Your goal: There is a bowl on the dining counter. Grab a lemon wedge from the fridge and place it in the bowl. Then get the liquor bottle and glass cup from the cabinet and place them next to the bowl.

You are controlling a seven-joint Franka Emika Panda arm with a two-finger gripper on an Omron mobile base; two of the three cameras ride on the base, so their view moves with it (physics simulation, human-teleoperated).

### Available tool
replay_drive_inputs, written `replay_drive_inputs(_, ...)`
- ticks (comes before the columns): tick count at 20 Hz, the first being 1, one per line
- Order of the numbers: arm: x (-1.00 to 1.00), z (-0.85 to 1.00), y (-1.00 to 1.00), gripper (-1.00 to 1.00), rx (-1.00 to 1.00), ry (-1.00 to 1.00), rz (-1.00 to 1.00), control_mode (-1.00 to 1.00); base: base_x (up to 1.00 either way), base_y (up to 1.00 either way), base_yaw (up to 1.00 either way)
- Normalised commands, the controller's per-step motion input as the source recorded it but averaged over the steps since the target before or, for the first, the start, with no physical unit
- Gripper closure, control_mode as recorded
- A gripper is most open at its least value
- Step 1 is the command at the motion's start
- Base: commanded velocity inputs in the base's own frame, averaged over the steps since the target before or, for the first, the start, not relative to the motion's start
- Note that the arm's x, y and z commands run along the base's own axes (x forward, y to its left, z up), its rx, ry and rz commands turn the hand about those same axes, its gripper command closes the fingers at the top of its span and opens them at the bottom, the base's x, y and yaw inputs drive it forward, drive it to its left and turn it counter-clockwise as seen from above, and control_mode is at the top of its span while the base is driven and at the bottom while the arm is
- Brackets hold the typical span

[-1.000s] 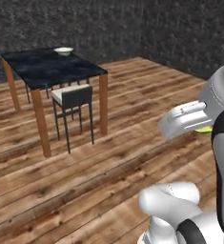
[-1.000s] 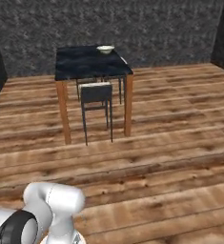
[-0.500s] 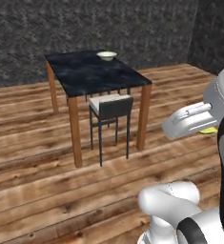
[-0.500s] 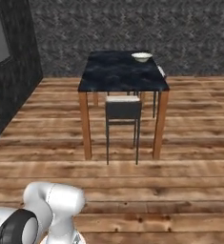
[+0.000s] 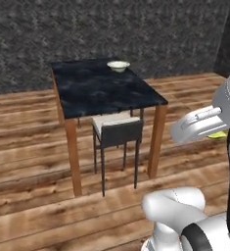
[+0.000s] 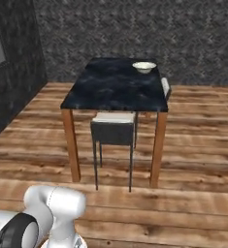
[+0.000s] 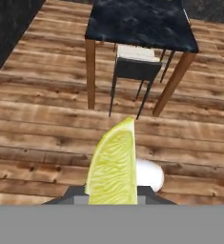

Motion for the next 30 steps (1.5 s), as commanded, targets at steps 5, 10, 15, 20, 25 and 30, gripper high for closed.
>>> replay_drive_inputs(5,0.00,0.00,0.00,1.00,0.00,0.00,0.00,1.00,1.00,-0.84,0.15)
replay_drive_inputs(10,0.00,0.00,0.00,1.00,0.00,0.00,0.00,1.00,1.00,-0.89,0.14)
replay_drive_inputs(15,0.00,0.00,0.00,1.00,0.00,0.00,0.00,1.00,1.00,-0.92,0.14)
replay_drive_inputs(20,0.00,0.00,0.00,1.00,0.00,0.00,0.00,1.00,1.00,-0.91,0.17)
replay_drive_inputs(25,0.00,0.00,0.00,1.00,0.00,0.00,0.00,1.00,1.00,-0.90,0.28)
replay_drive_inputs(30,0.00,0.00,0.00,1.00,0.00,0.00,0.00,1.00,0.91,-0.80,0.41)
